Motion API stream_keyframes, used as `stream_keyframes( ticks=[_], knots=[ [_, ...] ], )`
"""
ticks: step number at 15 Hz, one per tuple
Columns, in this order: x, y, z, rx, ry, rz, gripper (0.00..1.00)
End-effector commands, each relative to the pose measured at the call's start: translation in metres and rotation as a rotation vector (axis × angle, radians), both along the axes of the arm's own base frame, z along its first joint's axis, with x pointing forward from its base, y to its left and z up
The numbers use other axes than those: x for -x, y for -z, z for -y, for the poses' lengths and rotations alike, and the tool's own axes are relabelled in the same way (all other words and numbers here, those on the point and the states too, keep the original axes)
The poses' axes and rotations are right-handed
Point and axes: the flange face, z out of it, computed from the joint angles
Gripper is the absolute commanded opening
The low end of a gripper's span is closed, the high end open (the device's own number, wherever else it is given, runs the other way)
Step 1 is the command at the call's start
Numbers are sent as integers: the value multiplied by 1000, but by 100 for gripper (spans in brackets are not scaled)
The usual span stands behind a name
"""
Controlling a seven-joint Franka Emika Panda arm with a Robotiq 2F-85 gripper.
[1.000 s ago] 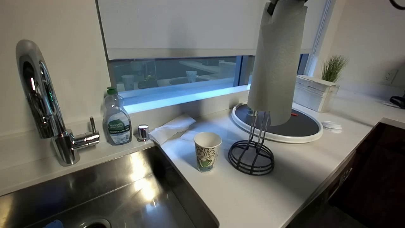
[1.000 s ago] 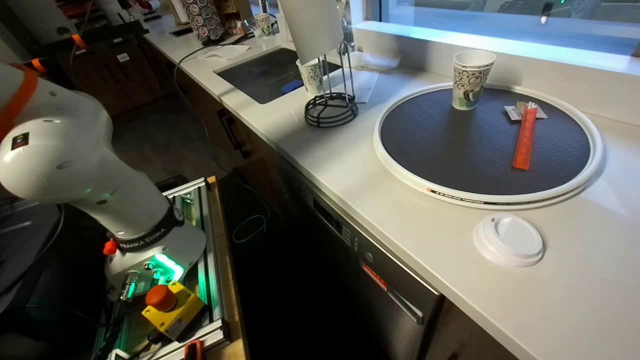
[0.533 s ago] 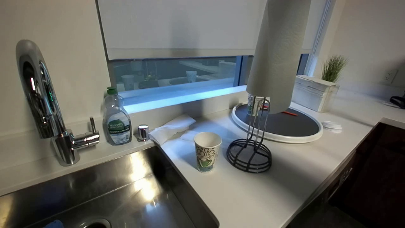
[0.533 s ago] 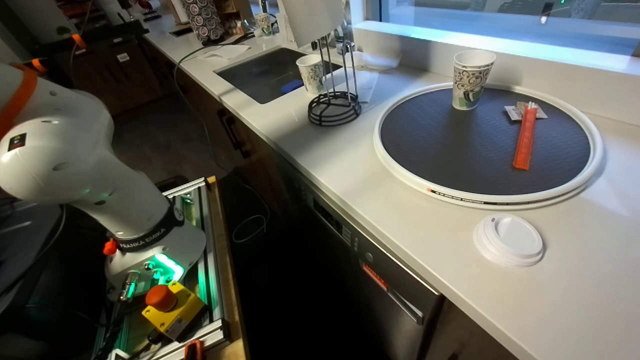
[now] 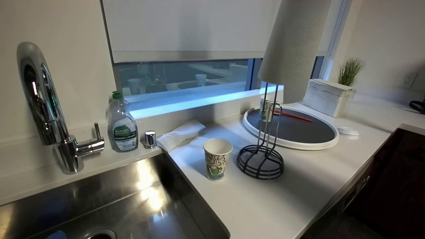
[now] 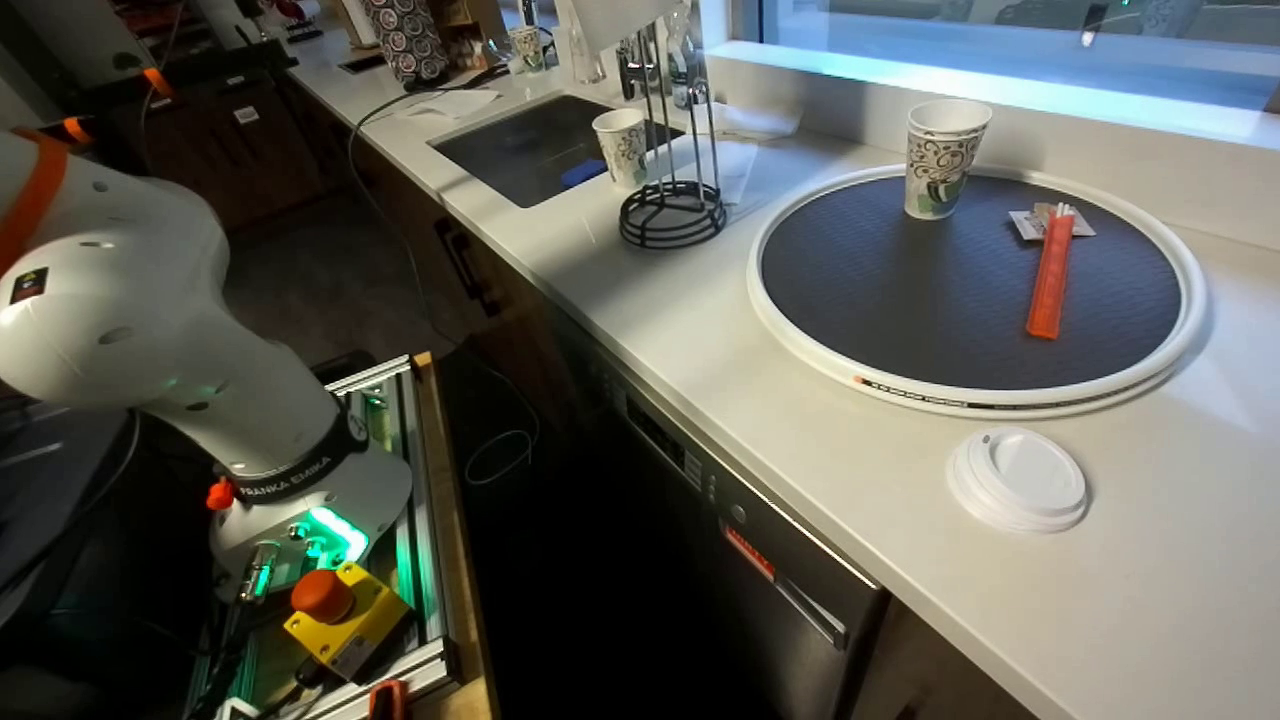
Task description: Move the paper towel roll to the counter
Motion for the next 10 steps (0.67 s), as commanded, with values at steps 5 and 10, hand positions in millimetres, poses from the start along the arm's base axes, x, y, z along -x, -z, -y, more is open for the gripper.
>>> stream_keyframes(
  ticks=[5, 10],
  knots=[
    [27, -27, 23, -102, 134, 122, 14],
    [31, -35, 38, -173, 202, 205, 14]
  ],
)
